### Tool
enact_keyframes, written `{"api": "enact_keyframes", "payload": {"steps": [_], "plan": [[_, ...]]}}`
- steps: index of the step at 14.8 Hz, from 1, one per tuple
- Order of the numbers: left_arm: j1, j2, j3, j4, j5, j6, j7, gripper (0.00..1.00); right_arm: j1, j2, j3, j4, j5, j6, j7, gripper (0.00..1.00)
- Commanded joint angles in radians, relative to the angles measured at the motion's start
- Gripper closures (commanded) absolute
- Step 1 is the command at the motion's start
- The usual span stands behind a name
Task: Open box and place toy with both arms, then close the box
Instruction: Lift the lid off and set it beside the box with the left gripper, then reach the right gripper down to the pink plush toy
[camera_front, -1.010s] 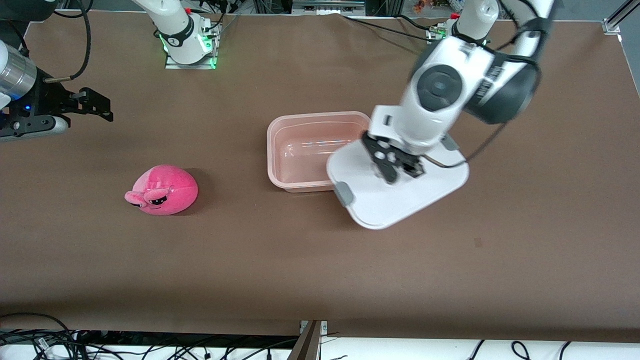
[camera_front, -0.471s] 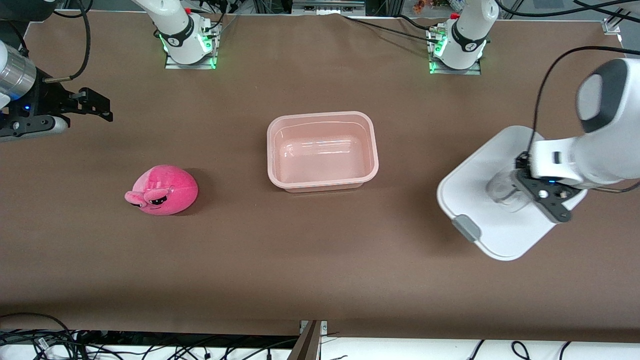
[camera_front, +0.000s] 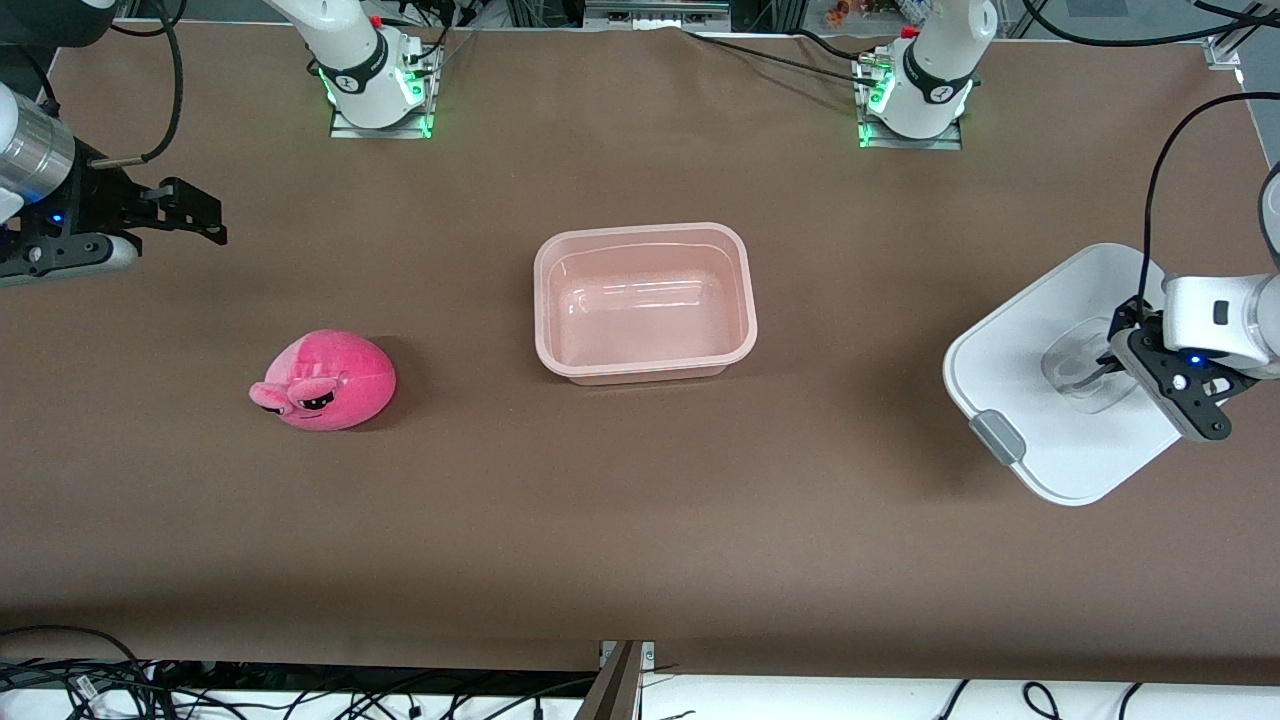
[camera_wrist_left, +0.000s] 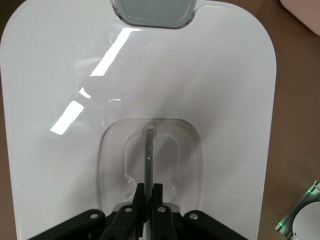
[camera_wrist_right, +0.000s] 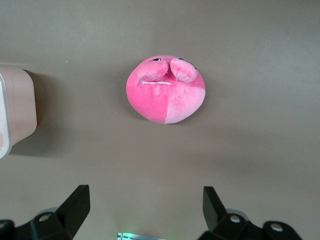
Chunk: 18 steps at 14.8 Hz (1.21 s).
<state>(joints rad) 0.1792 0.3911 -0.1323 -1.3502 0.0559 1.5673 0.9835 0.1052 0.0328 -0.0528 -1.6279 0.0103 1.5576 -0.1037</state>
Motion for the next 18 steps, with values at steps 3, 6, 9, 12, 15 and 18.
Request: {"api": "enact_keyframes", "payload": {"steps": [3, 6, 9, 12, 15, 18], "plan": [[0.017, -0.001, -0.012, 0.009, -0.007, -0.035, 0.038, 1.00, -0.009, 0.076, 0.002, -0.099, 0.007, 0.123, -0.011, 0.00], [0.016, -0.001, -0.012, 0.009, -0.007, -0.038, 0.043, 1.00, -0.010, 0.076, -0.001, -0.278, 0.010, 0.326, -0.011, 0.00], [0.016, -0.001, -0.012, 0.011, -0.008, -0.036, 0.043, 1.00, -0.010, 0.143, 0.001, -0.354, 0.010, 0.491, -0.011, 0.00], [0.014, 0.006, -0.012, 0.016, -0.007, -0.038, 0.043, 1.00, -0.010, 0.214, 0.001, -0.357, 0.011, 0.588, -0.011, 0.00], [0.016, 0.006, -0.013, 0.016, -0.007, -0.038, 0.049, 1.00, -0.010, 0.249, 0.001, -0.356, 0.011, 0.640, -0.037, 0.00], [0.013, 0.006, -0.013, 0.014, -0.007, -0.038, 0.049, 1.00, -0.010, 0.292, 0.001, -0.357, 0.016, 0.705, -0.041, 0.13]]}}
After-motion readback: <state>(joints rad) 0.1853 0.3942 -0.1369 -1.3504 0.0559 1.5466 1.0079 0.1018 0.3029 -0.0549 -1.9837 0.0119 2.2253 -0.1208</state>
